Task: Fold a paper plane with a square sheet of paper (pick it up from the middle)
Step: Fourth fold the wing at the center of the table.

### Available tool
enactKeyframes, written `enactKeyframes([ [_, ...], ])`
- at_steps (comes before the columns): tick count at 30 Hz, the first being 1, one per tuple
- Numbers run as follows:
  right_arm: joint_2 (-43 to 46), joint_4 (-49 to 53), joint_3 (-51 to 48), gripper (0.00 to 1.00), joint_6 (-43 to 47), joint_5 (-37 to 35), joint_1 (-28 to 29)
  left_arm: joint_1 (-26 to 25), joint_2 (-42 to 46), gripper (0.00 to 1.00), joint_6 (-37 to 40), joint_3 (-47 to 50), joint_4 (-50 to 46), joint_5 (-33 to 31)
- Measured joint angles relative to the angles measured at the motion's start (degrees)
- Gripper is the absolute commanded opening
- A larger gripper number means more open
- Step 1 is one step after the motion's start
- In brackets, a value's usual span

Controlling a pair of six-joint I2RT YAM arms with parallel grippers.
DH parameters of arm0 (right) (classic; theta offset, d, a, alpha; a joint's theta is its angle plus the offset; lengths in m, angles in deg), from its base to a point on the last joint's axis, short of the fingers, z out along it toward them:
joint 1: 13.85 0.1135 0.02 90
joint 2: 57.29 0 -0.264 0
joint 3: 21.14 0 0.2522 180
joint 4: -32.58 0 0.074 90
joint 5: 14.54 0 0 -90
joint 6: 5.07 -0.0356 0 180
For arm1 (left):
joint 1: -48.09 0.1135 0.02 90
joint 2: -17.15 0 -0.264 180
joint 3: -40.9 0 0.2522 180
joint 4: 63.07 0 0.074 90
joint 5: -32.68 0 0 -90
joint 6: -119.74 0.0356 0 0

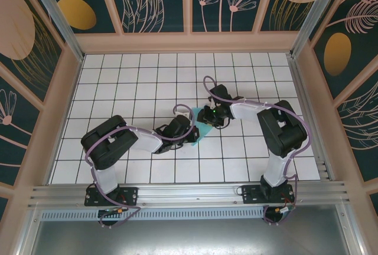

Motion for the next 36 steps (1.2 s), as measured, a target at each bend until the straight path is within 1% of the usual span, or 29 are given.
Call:
enactKeyframes([
  [5, 5.2, 0.7, 0.0, 0.4, 1.9, 0.8, -2.0, 0.3, 0.0, 0.0, 0.1, 0.6, 1.0, 1.1],
  [7, 8.2, -0.3, 0.0, 0.35, 3.2, 1.9, -2.9, 0.4, 0.0, 0.0, 0.5, 1.1, 1.9, 1.7],
  [9, 10.0, -2.0, -0.2, 0.26, 4.5, 3.2, -3.2, 0.5, 0.3, 0.0, 0.9, 1.9, 2.8, 2.4],
  [12, 10.6, -5.5, -2.3, 0.18, 5.9, 6.5, -3.1, 0.5, 1.7, 0.0, 1.6, 4.2, 3.9, 4.1],
  [15, 9.7, -7.7, -5.4, 0.14, 6.8, 9.6, -2.6, 0.5, 3.5, 0.0, 2.5, 6.5, 4.1, 5.5],
  [23, 6.8, -10.9, -8.5, 0.11, 7.1, 12.8, 0.1, 0.5, 4.3, 0.0, 4.2, 7.8, 4.7, 6.9],
  [31, 2.7, -11.9, -8.5, 0.11, 7.4, 12.7, 1.7, 0.5, 4.3, 0.0, 6.6, 7.8, 4.6, 7.3],
  [36, 2.2, -11.8, -8.5, 0.1, 7.4, 11.6, 1.7, 0.5, 4.4, 0.0, 7.7, 7.8, 4.3, 7.4],
])
